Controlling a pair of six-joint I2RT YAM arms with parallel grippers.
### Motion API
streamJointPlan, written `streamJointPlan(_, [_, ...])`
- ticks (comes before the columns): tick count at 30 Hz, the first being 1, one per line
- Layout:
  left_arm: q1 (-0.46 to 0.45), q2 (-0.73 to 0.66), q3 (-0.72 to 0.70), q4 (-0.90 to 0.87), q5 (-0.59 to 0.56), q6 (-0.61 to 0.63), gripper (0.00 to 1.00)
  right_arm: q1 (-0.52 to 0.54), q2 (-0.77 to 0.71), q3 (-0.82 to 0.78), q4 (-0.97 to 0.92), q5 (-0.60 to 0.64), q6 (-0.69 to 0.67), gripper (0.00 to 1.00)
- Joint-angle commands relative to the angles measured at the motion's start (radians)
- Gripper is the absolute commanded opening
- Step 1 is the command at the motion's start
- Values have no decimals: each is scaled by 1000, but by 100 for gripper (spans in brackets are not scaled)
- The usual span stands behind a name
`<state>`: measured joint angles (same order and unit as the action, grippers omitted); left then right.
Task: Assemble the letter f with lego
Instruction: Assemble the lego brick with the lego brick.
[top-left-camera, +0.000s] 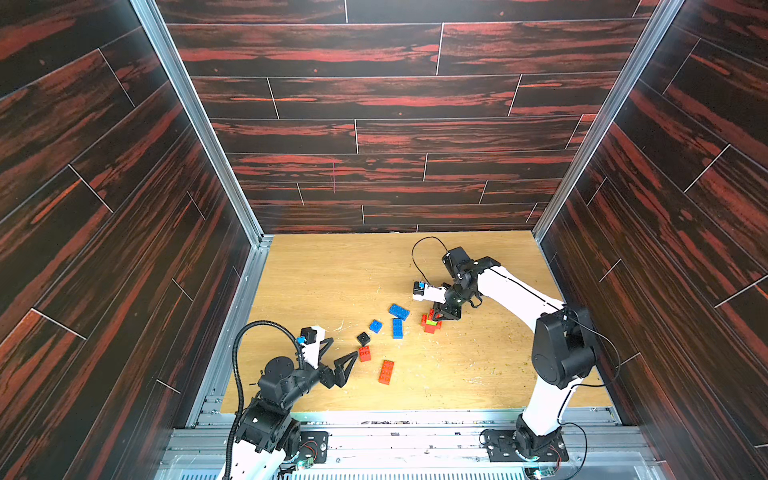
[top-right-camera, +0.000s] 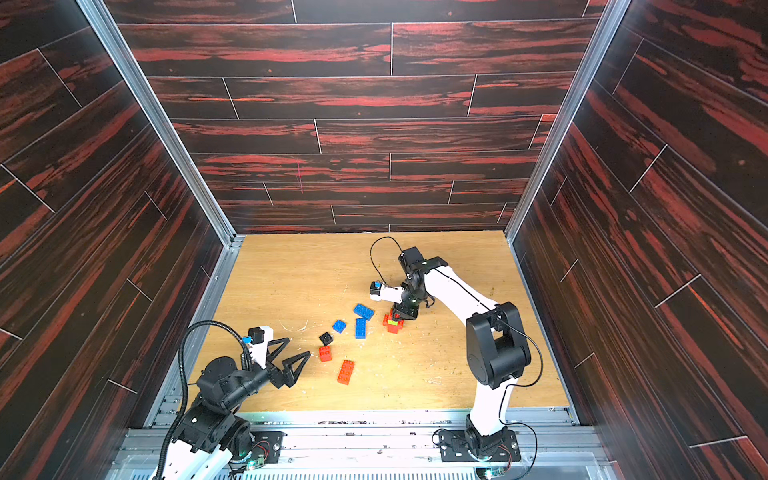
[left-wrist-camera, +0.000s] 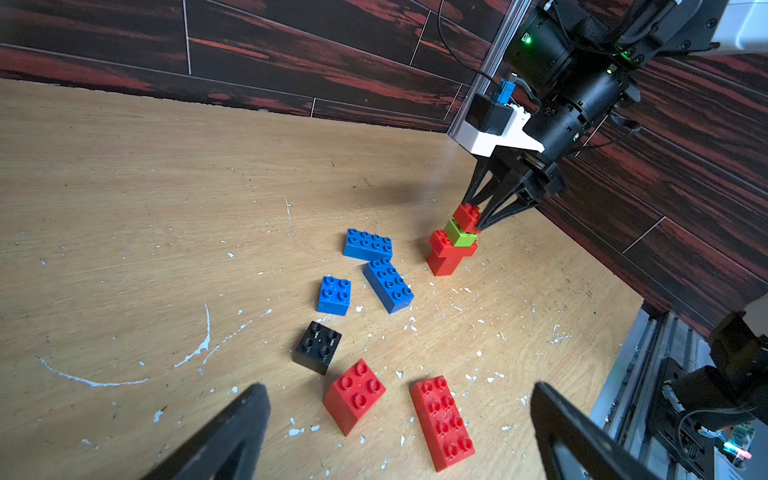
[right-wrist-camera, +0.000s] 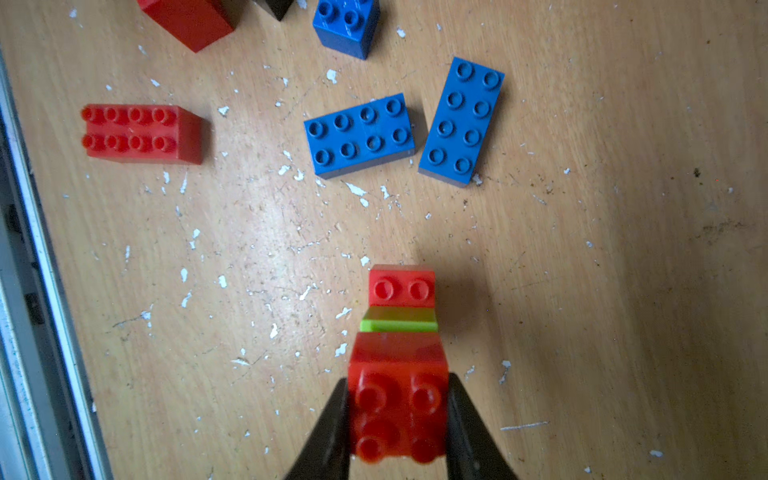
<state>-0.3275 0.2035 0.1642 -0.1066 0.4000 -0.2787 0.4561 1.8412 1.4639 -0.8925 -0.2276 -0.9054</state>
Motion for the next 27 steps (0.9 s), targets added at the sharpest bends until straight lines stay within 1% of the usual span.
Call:
streamJointPlan(1, [-2, 8, -5, 7, -3, 1, 100, 9, 30, 1, -25, 2, 7, 30])
streamJointPlan(11, [-2, 7, -5, 7, -2, 3, 100, 19, 23, -16, -34, -25, -18, 30])
streamJointPlan(16, [-3, 7, -5, 7, -2, 3, 100, 28, 37, -22, -45, -1, -16, 30])
streamJointPlan(27, [-3, 8, -5, 7, -3, 3, 100, 64, 31, -81, 1, 50, -6, 30])
